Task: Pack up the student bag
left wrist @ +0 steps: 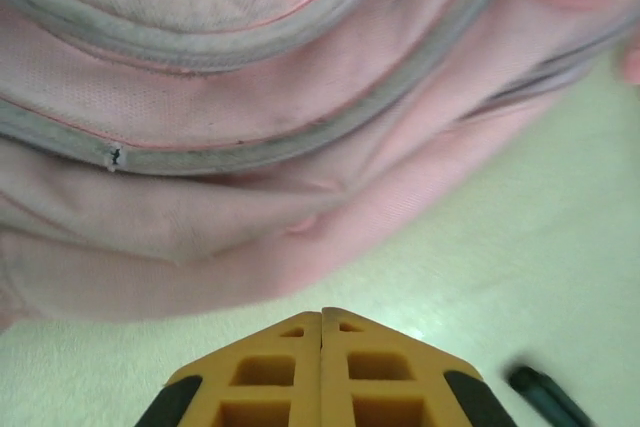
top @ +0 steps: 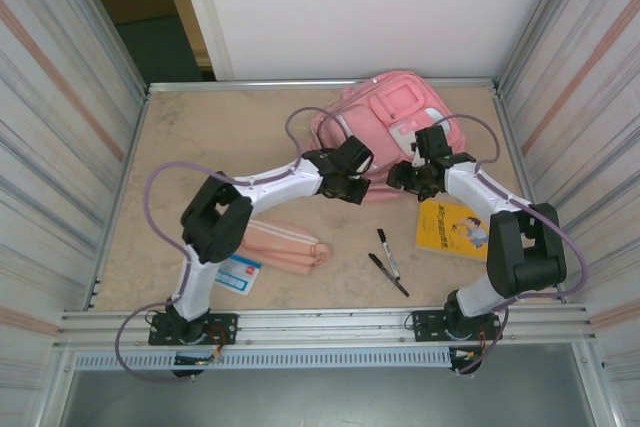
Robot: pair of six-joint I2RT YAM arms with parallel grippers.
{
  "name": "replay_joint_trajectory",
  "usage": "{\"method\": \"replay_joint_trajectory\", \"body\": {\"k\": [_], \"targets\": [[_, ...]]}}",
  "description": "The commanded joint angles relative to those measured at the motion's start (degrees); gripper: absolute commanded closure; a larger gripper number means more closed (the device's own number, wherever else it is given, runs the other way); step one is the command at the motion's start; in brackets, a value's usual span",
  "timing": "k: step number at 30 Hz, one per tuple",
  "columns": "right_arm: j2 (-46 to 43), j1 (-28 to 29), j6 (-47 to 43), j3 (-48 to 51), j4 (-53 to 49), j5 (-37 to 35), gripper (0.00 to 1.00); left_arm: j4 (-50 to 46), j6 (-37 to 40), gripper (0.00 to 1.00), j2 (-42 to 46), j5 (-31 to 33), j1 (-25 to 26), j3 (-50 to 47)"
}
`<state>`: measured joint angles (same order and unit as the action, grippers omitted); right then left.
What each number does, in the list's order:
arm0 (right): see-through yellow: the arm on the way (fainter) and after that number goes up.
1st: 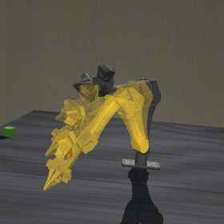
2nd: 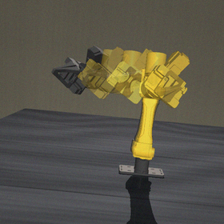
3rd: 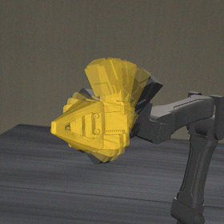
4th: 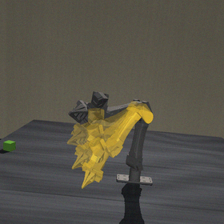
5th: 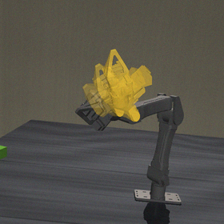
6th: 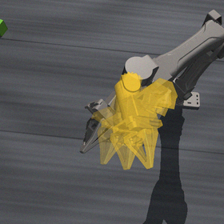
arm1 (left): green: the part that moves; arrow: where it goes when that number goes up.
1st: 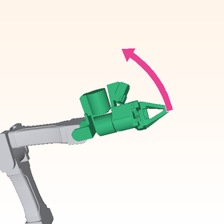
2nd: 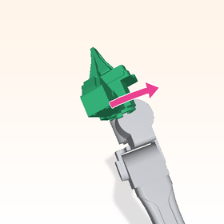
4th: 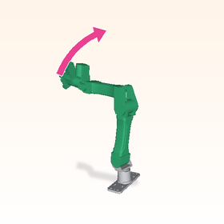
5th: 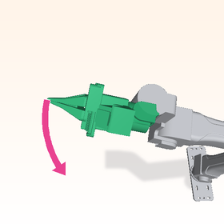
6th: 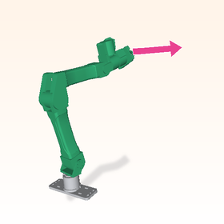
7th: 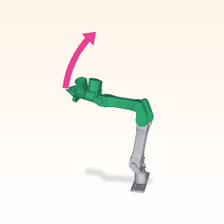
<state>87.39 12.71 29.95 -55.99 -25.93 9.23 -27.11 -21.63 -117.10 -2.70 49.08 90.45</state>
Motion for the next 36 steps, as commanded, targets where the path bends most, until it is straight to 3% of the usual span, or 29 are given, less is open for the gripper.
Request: {"method": "replay_joint_trajectory", "body": {"k": [1,4,7,13,17,22,30,36], "targets": [[0.25,-0.08,19.44,-1.12,-2.51,3.33,0.45,8.11,0.62,1.0,5.65,-8.42,-1.85,-4.11],[3.12,1.26,27.98,-0.05,3.17,9.69,0.47,13.02,1.21,1.0,6.83,-9.7,-2.06,-7.88],[7.42,2.58,31.22,-1.9,5.51,9.57,0.48,12.53,0.91,1.0,6.16,-9.54,-2.23,-7.48],[15.0,2.67,33.15,-5.19,8.07,7.21,0.53,12.78,0.73,0.87,5.48,-9.08,-2.23,-7.22],[17.46,2.63,34.47,-5.71,9.91,7.78,0.73,13.68,2.38,0.69,5.89,-8.73,-2.19,-8.4],[13.38,2.55,33.78,-6.17,9.38,8.95,1.0,15.37,5.93,0.62,8.15,-6.5,-2.23,-10.81],[9.46,1.62,32.48,-8.46,8.0,14.73,1.0,29.57,16.55,0.58,11.45,-8.39,-4.04,-19.02],[8.49,2.23,32.87,-9.25,9.56,19.0,1.0,32.53,18.79,0.55,7.99,-6.67,-3.64,-17.24]]}}
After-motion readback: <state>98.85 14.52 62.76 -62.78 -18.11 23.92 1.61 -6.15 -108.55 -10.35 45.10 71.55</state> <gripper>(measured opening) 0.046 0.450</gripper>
